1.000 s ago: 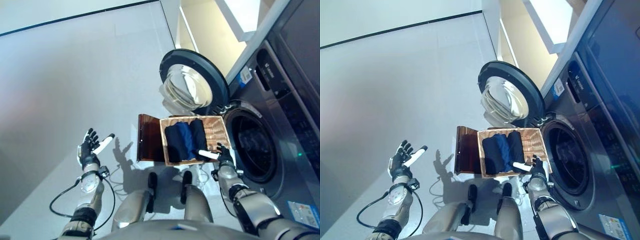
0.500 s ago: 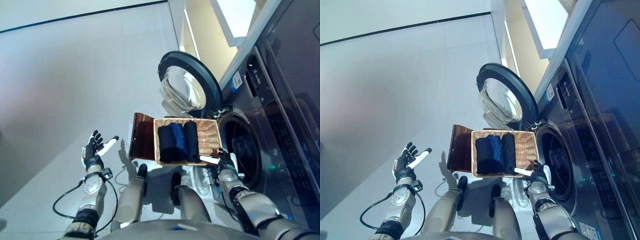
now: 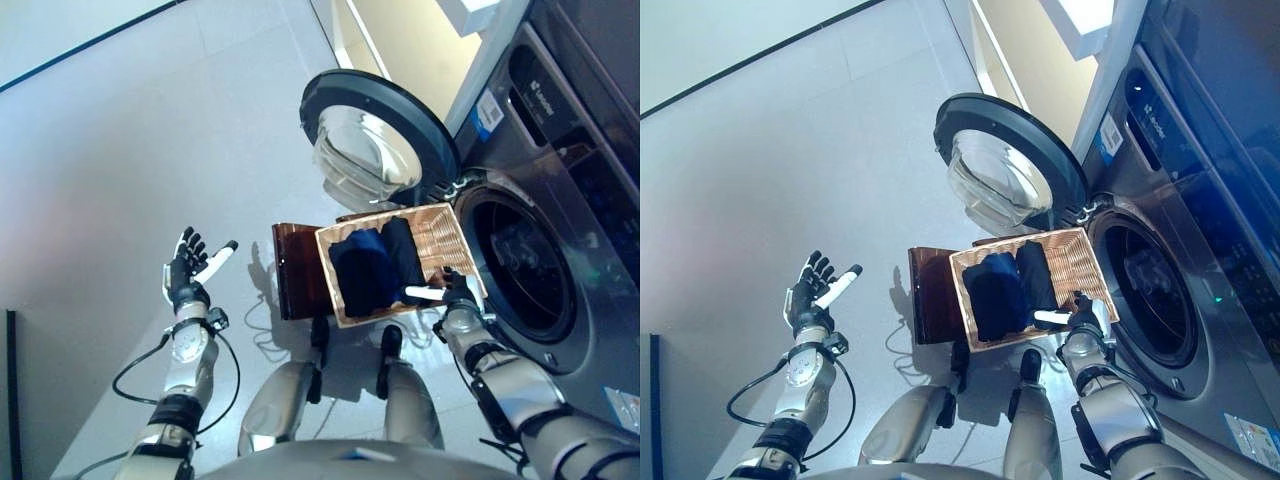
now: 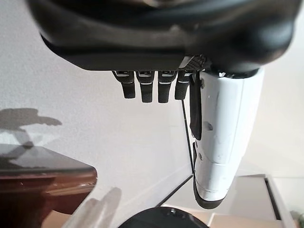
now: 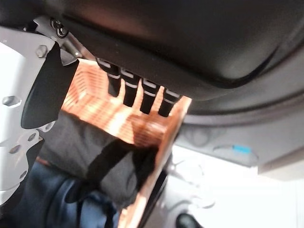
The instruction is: Pick up the clothes and place them into the washing machine
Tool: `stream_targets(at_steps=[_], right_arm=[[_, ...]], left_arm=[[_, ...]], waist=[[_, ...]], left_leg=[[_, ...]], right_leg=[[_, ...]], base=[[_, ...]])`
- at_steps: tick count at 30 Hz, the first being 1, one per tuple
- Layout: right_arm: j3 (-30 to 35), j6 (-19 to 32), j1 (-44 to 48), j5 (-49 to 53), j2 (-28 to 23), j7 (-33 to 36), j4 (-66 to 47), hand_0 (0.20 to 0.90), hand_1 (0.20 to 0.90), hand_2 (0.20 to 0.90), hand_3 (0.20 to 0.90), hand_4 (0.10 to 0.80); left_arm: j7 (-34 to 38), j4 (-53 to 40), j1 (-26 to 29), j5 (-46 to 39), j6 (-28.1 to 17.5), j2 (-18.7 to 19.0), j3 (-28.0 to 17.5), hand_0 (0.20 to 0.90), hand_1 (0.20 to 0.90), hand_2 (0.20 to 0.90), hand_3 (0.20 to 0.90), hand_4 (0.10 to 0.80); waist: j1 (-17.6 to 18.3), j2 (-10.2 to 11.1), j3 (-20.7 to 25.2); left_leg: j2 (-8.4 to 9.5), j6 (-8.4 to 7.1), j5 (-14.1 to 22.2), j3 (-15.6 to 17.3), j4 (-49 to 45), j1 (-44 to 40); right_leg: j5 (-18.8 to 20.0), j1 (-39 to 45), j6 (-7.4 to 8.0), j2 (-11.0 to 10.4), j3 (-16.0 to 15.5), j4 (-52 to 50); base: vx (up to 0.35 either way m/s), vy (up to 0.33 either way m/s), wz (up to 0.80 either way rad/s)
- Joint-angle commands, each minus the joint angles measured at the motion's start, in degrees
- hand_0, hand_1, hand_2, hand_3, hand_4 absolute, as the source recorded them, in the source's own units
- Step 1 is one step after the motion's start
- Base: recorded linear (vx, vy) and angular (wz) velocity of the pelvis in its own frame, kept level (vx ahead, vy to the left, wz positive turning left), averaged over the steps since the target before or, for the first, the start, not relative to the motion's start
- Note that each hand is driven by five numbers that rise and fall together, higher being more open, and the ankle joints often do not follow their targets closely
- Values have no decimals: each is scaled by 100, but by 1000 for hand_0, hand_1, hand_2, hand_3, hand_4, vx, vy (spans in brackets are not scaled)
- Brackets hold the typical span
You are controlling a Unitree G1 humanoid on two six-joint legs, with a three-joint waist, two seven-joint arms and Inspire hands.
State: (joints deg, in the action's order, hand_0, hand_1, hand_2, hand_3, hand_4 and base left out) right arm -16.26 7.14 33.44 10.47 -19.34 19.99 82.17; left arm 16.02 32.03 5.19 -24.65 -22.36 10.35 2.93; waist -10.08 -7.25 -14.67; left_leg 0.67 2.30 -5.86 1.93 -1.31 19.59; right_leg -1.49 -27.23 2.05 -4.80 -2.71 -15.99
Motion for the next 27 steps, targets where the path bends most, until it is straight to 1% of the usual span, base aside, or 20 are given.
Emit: stream_targets(at_steps=[1,4,5,10,15,18,20,21,24,27], right_arm=[[-267,83,509,-142,-269,249,67,900,900,900,900,800],[-287,61,655,-132,-371,328,89,900,900,900,900,800],[-358,41,792,-133,-486,341,89,900,900,900,900,800],[-428,12,1097,-86,-729,393,151,900,900,900,900,800],[-455,50,1216,54,-757,483,125,900,900,900,900,800],[-505,27,1355,64,-789,521,192,900,900,900,900,800],[-530,21,1402,59,-798,530,208,900,900,900,900,800],[-534,17,1522,75,-832,549,242,900,900,900,900,800],[-505,14,1649,111,-847,587,263,900,900,900,900,800],[-507,-10,1768,132,-887,647,286,900,900,900,900,800]], left_arm=[[-92,-795,17,-13,-542,200,15,900,900,900,900,800],[-154,-1161,11,4,-528,208,105,900,900,900,900,800],[-169,-1475,12,-5,-532,236,116,900,900,900,900,800],[-147,-1917,73,33,-556,229,147,900,900,900,900,800],[15,-2264,241,198,-589,290,155,900,900,900,900,800],[156,-2188,382,421,-552,426,206,900,900,900,900,800],[177,-2135,420,420,-546,425,213,900,900,900,900,800],[276,-1895,491,449,-524,422,231,900,900,900,900,800],[421,-1398,650,376,-479,360,249,900,900,900,900,800],[471,-1284,768,370,-457,378,322,900,900,900,900,800]], waist=[[-87,233,226],[-56,211,103],[-70,189,1],[-82,138,-216],[-95,138,-385],[-139,140,-467],[-156,133,-496],[-189,129,-557],[-210,111,-616],[-257,81,-661]], left_leg=[[10,-291,48,-184,-72,455],[61,-285,64,-245,-185,615],[82,-276,82,-265,-245,730],[128,-259,174,-293,-504,981],[196,-254,273,-343,-768,1287],[220,-259,297,-379,-856,1474],[230,-258,300,-389,-878,1538],[271,-268,312,-423,-954,1667],[320,-277,309,-455,-997,1832],[385,-276,301,-487,-1026,1966]], right_leg=[[414,415,217,-329,-33,853],[398,310,206,-348,-49,788],[391,188,196,-366,-66,725],[322,20,182,-393,-63,549],[241,-223,150,-395,-55,322],[209,-353,145,-419,-87,248],[200,-408,141,-423,-95,215],[179,-500,138,-452,-132,156],[157,-636,131,-492,-168,85],[126,-743,127,-533,-188,17]], base=[[28,-14,4],[13,-3,13],[24,1,17],[7,23,11],[16,28,9],[-2,29,15],[-12,24,14],[-11,26,15],[1,44,15],[9,39,15]])
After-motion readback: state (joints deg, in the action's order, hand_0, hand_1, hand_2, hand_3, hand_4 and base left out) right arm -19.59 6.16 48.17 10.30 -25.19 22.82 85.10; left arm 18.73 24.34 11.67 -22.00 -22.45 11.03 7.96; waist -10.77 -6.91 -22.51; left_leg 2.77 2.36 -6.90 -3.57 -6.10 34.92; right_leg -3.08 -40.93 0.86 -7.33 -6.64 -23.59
